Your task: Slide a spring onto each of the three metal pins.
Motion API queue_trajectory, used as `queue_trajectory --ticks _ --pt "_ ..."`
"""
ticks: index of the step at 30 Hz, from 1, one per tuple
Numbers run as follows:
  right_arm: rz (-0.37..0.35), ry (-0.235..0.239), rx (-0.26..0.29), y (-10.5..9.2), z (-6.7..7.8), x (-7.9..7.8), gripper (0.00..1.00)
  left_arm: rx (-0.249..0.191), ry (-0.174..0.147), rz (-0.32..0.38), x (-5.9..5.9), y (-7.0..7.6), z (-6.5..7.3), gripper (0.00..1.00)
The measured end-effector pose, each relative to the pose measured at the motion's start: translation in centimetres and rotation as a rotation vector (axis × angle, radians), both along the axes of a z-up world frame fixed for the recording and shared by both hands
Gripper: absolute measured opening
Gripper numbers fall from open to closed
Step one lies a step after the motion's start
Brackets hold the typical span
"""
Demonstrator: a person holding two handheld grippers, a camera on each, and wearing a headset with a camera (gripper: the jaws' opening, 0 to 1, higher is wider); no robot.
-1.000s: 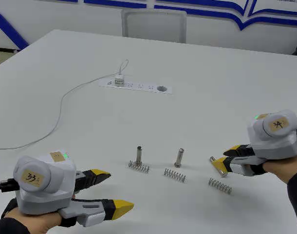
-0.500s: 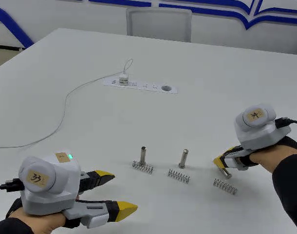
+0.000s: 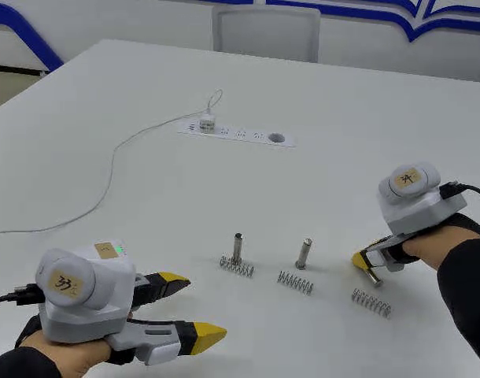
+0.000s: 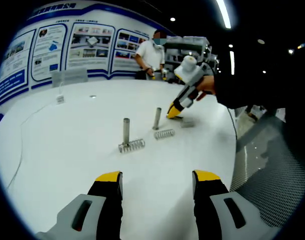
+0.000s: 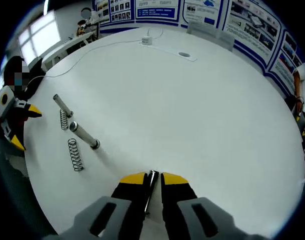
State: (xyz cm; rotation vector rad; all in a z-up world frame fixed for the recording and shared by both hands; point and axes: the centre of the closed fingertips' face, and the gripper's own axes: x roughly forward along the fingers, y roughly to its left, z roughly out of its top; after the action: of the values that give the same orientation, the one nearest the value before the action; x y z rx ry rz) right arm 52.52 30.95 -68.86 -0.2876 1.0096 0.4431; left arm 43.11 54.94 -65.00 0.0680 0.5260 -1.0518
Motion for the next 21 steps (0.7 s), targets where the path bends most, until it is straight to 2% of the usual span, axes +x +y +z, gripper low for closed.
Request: queue_trajectory --ticks 10,17,21 --pt "0.002 0.034 0.007 0.04 -0.16 -0.11 0.1 0.0 0.0 0.0 0.01 0.0 -0.03 0.57" --pt "0.003 0.029 -0.032 0.6 0.07 -0.76 0.09 0.002 -0.004 -0.004 -0.03 -0.05 0.02 0.57" --pt "-0.034 0.014 -0.01 0.42 0.19 -0.85 0.09 0.003 -0.008 -0.006 -0.03 -0.09 0.15 0.56"
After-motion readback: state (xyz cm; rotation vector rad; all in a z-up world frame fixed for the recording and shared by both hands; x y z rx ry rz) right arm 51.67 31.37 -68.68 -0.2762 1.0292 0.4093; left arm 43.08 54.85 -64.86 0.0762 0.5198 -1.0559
